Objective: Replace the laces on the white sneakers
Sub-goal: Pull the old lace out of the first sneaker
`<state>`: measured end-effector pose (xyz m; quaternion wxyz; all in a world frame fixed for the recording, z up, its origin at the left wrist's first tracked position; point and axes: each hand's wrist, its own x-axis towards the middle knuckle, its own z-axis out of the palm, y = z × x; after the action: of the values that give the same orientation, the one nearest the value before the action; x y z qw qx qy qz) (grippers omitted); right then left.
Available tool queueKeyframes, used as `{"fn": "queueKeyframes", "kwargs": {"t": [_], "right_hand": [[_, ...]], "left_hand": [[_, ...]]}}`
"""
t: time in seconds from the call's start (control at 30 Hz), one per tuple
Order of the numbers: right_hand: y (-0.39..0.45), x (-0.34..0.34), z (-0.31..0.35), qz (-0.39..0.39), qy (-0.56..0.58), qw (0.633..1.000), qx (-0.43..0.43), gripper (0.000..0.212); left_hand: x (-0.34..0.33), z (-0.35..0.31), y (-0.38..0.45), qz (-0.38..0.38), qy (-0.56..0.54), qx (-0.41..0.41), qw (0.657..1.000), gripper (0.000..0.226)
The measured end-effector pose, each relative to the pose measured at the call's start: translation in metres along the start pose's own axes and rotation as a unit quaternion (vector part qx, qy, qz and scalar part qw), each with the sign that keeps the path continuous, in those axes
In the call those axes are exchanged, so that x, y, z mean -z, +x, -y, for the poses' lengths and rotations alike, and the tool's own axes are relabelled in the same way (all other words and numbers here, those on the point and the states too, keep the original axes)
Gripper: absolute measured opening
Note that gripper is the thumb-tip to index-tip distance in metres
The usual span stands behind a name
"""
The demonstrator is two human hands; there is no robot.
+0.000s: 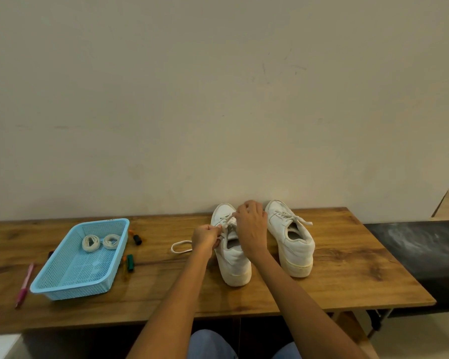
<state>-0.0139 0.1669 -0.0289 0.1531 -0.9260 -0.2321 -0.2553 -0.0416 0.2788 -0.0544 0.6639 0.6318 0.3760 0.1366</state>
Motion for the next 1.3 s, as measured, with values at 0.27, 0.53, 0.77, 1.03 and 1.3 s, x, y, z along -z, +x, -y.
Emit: {"fn": "queueKeyframes", "kwargs": {"t": [0.27,0.53,0.77,1.03,1.3], "right_hand": [[-0.004,-0.001,0.001,-0.030,0.025,0.997,-0.060,0.013],[0.006,0.007,-0.010,0.007,0.090,0.992,-0.087,0.024],[0.020,0.019,-0.024,0.094,0.151,0.962,-0.207,0.042],[0.012,0.008,-0.015,0.174,0.122,0.976,-0.036,0.032],[0.027,0.013,-0.023,0.265,0.030,0.963,-0.042,0.021]], "left_hand": [[-0.001,0.001,0.000,-0.002,0.001,-0.006,1.000,0.022],[0.001,-0.001,0.001,0.014,0.023,-0.005,1.000,0.018],[0.000,-0.001,-0.001,0.012,0.058,-0.031,0.998,0.017],[0.000,0.000,-0.001,0.012,0.068,-0.048,0.996,0.018],[0.001,0.000,-0.001,0.013,0.063,-0.039,0.997,0.016]]}}
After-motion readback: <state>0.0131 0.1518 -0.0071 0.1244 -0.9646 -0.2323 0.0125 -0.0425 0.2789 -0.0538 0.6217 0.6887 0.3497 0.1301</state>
